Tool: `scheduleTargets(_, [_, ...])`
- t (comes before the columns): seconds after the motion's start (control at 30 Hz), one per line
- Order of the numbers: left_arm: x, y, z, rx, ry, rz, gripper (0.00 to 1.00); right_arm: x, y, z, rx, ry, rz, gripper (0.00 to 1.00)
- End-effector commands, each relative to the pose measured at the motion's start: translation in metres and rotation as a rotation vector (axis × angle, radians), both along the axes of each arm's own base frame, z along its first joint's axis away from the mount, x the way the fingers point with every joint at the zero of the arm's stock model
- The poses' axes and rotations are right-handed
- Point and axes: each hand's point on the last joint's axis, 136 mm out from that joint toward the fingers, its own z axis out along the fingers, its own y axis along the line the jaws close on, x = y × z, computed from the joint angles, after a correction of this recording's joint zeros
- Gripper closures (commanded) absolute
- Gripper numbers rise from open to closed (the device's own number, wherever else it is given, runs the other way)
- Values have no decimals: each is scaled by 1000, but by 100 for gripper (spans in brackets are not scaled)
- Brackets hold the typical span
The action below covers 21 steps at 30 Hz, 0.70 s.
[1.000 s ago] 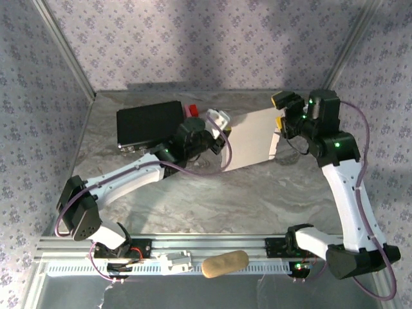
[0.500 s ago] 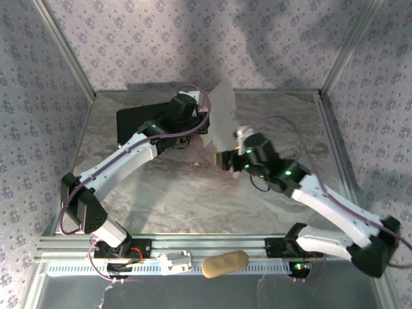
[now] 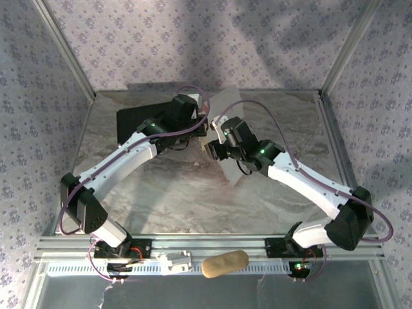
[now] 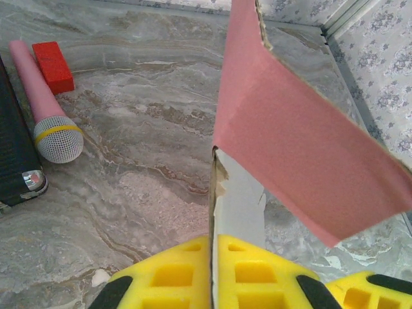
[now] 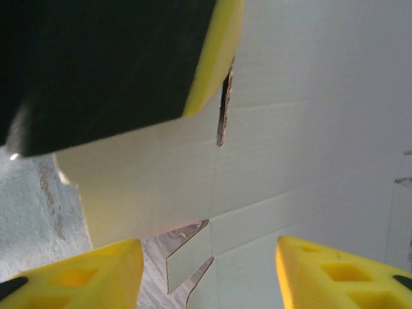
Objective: Fold the paper box
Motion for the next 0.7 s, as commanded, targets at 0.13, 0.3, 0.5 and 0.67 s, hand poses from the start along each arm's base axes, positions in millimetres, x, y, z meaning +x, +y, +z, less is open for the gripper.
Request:
scheduleTargets(0.13, [-2, -4, 22, -19, -46, -36, 100, -10, -4, -1, 26, 39, 43, 41])
scheduleTargets(0.3, [-1, -4, 22, -16, -51, -42, 100, -33, 1, -11, 31, 50, 116, 33])
scheduleTargets(0.5, [-2, -6, 25, -21, -59, -51, 100, -27, -1, -36, -26, 83, 74, 28])
scheduleTargets(0.67, [-3, -6, 25, -18, -59, -55, 100, -9, -3, -35, -68, 73, 16, 30])
